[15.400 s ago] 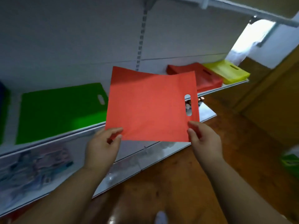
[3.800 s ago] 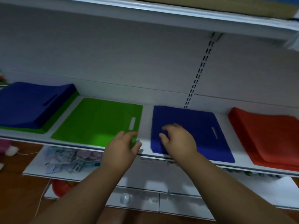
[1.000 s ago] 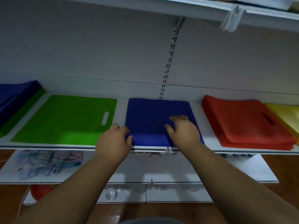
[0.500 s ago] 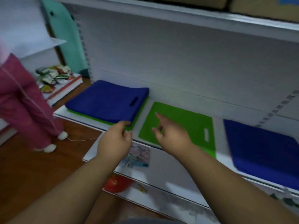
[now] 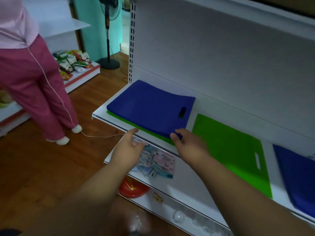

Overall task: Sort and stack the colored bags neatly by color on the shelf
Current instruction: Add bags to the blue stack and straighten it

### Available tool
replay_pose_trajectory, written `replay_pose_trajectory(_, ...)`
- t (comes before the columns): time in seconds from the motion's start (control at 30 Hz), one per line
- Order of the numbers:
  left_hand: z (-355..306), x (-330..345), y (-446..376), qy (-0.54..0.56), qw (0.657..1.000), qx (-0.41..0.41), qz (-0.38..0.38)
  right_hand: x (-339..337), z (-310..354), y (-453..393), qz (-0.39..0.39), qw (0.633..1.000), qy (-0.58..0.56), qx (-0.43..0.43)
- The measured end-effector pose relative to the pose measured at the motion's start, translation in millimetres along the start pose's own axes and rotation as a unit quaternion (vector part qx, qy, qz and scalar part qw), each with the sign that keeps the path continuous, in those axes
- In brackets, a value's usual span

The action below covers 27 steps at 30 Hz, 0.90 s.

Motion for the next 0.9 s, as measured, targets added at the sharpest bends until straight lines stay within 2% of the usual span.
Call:
replay_pose_trajectory(0.07, 2, -4, -9, 0.025, 0.999, -0.028, -0.017, 0, 3, 1, -0.044, 0.998, -0.037, 0.018)
replay_pose_trajectory(0.23, -8, -11, -25, 0.081, 0.994, -0.051, -0.060, 1, 3, 1, -0.091, 0.995, -0.021, 0.042)
replay_pose_trajectory(0.33, -10, -8, -23, 0.111, 0.988, -0.070, -0.084, -3, -5, 5, -0.126, 0.984, -0.102, 0.071)
replay_pose_trajectory(0.43, -7, -6, -27, 0.132, 0.978, -0.085, -0.134, -9, -14, 6, -0.118, 0.977, -0.159, 0.085)
replay_pose_trajectory(0.53, -3, -7, -27, 0.130, 0.969, -0.082, -0.192, -16, -25, 11, -0.100, 0.982, -0.147, 0.067)
replay_pose_trajectory(0.63, -6, -6, -15, 0.081, 0.978, -0.043, -0.190, -27, -47, 21, -0.130, 0.986, -0.100, 0.025)
replay_pose_trajectory(0.73, -16, 8, 3, 0.022, 0.987, 0.020, -0.160, -42, -78, 28, -0.207, 0.977, -0.039, -0.021)
replay_pose_trajectory(0.9, -49, 52, 37, -0.081, 0.974, 0.157, -0.144, -80, -136, 45, -0.304, 0.952, -0.010, -0.025)
Point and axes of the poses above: each hand's wrist, its own y-axis away from the middle knuckle, its own x-axis out of the palm, z = x × y, the point moved 2 cm from there along -y, towards the middle knuckle, and after that the axes turned 15 degrees about -z, right-handed, at the moved point
